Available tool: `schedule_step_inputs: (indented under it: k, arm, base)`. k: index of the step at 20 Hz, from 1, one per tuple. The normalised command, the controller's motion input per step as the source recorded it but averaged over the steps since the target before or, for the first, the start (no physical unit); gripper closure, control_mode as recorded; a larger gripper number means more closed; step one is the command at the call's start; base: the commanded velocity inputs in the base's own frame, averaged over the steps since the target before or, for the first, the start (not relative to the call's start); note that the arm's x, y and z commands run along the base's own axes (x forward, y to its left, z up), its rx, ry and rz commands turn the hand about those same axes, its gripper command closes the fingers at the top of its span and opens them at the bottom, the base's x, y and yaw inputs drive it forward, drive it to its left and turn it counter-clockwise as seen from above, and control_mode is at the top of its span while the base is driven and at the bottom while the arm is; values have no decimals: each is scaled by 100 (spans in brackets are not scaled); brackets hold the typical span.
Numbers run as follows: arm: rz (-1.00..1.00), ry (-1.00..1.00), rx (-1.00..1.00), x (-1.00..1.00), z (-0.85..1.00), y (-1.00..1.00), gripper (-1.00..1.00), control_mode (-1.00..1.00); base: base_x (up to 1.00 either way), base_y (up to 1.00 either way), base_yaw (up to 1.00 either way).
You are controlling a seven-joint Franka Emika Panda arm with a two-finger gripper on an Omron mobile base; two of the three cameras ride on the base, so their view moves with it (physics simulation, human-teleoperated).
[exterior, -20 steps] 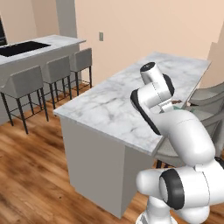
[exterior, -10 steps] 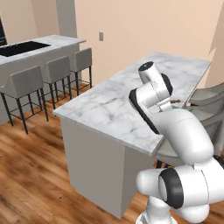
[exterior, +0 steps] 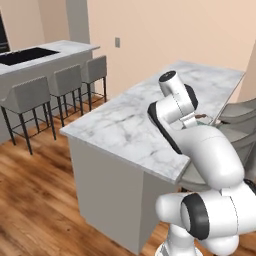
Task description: The kettle is done boiling. Turn off the stove, then wait for 300 timesteps before moving the kettle to the dining table.
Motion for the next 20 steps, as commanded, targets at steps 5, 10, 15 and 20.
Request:
schedule_step_inputs:
  k: [5,10,15,20]
  arm:
    - [0,0,0,0,0,0,100,100]
    - [0,0,0,0,0,0,100,100]
    - [4,-6,0,19,-12,0,100,-100]
    - [6,-6,0,19,-22,0,100,-100]
  base:
    - [55,-10,6]
    - [37,-4,5]
    - [0,0,0]
    - [0,0,0]
